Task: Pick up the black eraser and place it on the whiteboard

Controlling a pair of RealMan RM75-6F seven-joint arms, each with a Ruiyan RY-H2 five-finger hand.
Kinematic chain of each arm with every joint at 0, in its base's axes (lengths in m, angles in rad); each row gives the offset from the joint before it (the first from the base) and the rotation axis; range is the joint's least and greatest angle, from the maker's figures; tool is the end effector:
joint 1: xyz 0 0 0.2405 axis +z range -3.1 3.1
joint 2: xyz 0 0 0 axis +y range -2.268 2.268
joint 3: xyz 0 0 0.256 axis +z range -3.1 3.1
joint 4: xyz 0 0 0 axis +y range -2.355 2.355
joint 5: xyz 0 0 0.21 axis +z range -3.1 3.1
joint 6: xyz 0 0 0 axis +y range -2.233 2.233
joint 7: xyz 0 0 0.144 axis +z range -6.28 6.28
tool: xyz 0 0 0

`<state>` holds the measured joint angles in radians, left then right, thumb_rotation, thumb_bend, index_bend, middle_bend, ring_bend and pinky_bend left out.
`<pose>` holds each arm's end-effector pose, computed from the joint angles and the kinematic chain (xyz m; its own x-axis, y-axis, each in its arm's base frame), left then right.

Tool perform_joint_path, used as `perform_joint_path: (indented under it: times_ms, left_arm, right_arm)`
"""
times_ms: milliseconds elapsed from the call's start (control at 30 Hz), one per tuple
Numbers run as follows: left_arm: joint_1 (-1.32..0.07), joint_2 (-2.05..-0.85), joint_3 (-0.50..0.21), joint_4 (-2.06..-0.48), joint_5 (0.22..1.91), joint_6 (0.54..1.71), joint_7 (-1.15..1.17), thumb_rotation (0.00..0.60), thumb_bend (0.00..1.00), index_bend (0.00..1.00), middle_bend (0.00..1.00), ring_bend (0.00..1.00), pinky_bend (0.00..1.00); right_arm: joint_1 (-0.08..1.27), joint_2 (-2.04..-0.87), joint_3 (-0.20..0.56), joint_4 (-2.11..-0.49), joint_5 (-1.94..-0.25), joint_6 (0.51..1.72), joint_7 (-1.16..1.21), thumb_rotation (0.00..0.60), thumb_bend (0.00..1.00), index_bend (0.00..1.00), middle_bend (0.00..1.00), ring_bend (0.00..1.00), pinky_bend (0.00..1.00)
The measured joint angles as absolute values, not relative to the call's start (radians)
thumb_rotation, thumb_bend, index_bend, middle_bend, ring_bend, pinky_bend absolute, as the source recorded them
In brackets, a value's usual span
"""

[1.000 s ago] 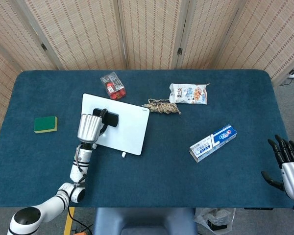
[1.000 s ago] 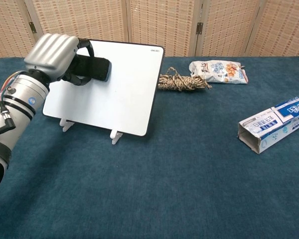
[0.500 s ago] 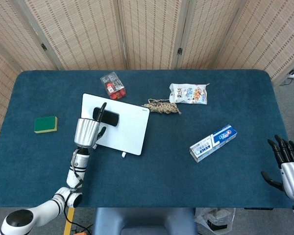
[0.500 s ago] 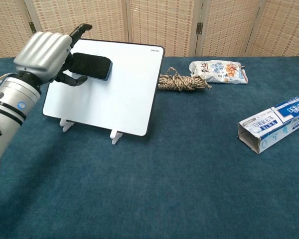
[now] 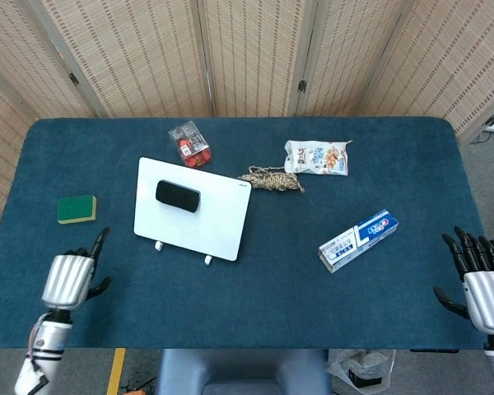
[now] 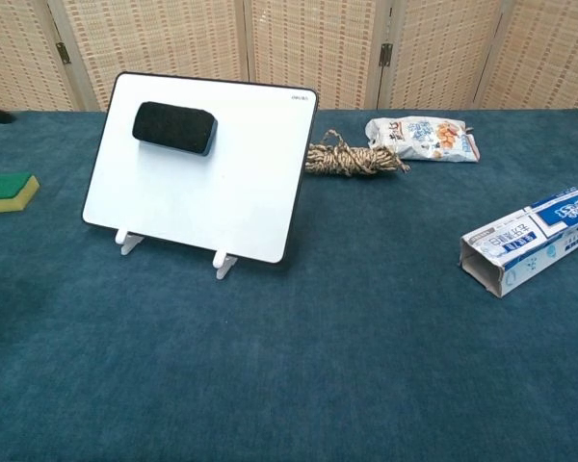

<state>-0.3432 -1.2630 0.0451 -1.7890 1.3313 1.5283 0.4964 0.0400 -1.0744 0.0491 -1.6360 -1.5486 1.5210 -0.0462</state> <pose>-0.2380 0.2229 0.1001 0.5621 0.0032 0.8270 0.8225 -0.1068 -0.5586 -0.3089 -0.1667 0.1729 0.4582 0.0167 0.8887 -0.8885 -0.0166 0.4585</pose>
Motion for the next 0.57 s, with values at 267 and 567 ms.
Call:
perform_joint_path:
  times_ms: [267,567]
  left_arm:
    - [-0.123,-1.169,0.114,-1.801,1.343,1.679,0.360,0.600,0.23,0.00,0.25,0.28,0.40]
    - [-0.003,-1.206,0.096,-1.704,1.368,1.767,0.353,0.600,0.23,0.00,0.11,0.11,0.24]
  right_arm:
    - [0.055,-1.079,0.057,-1.641,-1.525,1.494,-0.065,0.600,0.27,0.00,0.00,0.01,0.01]
    - [0.055,-1.084,0.051,-1.645,-1.534,1.497,-0.082,0.600,0.27,0.00,0.00,0.02,0.01]
